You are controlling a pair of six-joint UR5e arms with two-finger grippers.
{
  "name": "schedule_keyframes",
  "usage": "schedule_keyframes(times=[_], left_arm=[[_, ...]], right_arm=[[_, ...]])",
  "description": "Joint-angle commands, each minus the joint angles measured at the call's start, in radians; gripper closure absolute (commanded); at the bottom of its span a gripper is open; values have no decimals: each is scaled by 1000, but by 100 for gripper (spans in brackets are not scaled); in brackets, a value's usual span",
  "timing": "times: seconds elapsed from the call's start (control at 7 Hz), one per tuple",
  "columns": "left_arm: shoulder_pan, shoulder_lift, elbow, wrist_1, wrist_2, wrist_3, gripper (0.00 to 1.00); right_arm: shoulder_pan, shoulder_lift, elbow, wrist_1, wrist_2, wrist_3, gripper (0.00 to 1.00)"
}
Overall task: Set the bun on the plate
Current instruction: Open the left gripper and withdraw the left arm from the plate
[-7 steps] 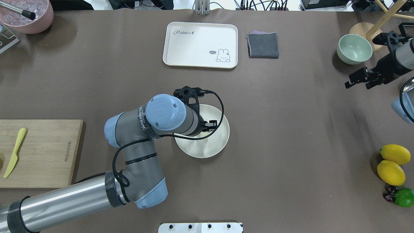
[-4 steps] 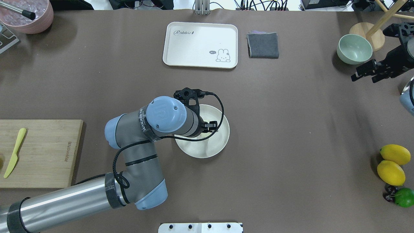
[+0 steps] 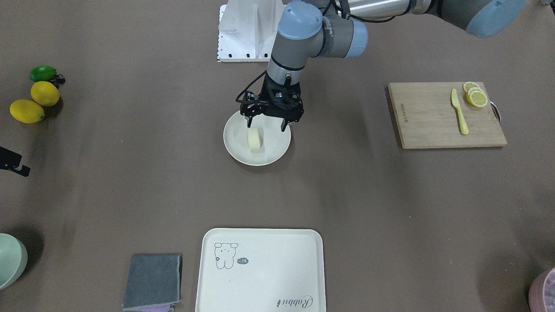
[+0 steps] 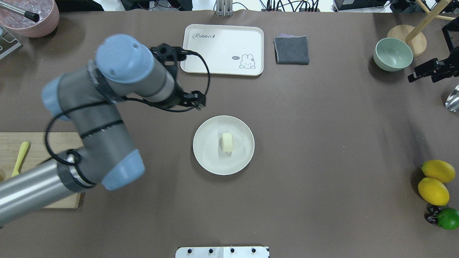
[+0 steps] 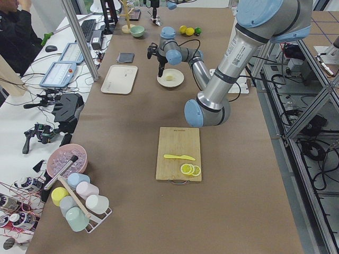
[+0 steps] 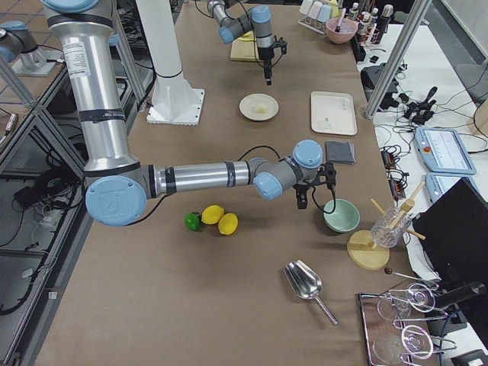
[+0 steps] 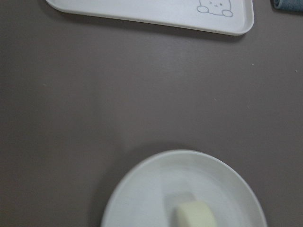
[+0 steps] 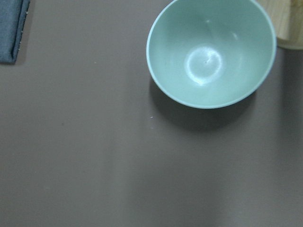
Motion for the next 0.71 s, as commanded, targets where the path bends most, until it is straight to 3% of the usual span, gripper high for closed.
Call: schedule_keyframes(times=[0.0,0.29,0.43,0.57], left_arm=[[-275,248,-84,60,-235,401,3],[-438,483,-109,55,-256,686,2],[-516,558,-98,45,-253,795,2],[-618,569,-68,44,-258,870,2]], right_arm=[[114,-2,-11,-164,-21,-292,0],[173,-26,-20,-228,-31,-422,0],[182,-37,-19,-228,-47,-441,0],[184,-51,-17,-227,-48,-451,0]])
